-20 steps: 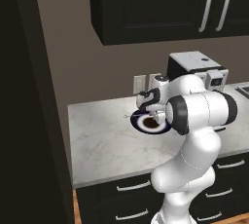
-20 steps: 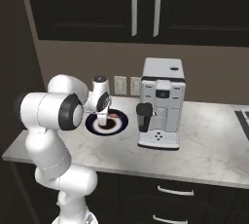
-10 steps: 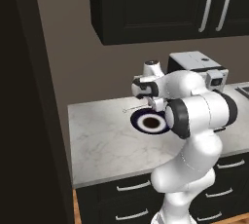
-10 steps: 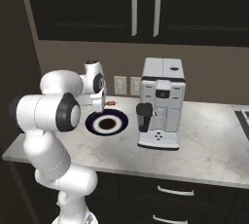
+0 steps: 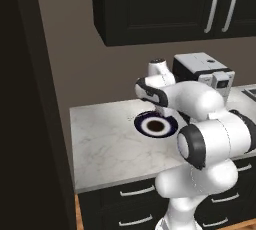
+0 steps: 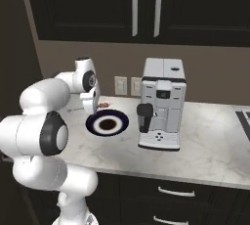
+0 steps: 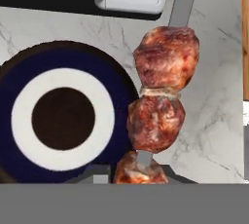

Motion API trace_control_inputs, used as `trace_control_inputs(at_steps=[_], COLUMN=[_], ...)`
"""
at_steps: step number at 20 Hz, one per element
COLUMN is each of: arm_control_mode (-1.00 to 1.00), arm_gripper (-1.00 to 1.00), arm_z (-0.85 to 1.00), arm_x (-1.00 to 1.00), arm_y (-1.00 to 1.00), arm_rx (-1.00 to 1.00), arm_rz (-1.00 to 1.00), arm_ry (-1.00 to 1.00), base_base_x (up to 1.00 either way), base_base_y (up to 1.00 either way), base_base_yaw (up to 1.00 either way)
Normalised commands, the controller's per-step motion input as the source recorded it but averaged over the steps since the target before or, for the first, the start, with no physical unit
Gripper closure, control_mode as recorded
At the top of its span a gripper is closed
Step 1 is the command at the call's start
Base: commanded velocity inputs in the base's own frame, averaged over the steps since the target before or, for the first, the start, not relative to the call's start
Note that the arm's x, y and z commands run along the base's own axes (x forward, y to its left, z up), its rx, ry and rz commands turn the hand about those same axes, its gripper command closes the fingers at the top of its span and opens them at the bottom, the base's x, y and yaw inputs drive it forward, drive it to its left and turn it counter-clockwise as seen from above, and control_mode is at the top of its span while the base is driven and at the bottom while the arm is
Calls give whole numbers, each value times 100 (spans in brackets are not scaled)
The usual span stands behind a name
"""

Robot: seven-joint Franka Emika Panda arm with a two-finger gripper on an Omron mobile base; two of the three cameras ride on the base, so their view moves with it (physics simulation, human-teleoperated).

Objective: Place the cold items (potato and tomato) from the fridge in one tupperware on the dining counter. Place the warm items (hot dog and kebab skewer) in the stove area in another tupperware.

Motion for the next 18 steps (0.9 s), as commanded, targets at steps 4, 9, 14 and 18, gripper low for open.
trace_control_inputs(at_steps=[4, 9, 14, 18], arm_control_mode=[-100, -100, -100, -100], arm_gripper=[100, 100, 100, 100], arm_z=[17, 60, 65, 52], arm_x=[-91, -65, -57, -47], arm_y=[5, 8, 12, 16], arm_rx=[0, -2, -15, -18], arm_rz=[0, 4, 11, 19], arm_ry=[-7, -2, 0, 10], base_base_x=[0, 0, 0, 0], base_base_y=[0, 0, 0, 0], base_base_yaw=[0, 0, 0, 0])
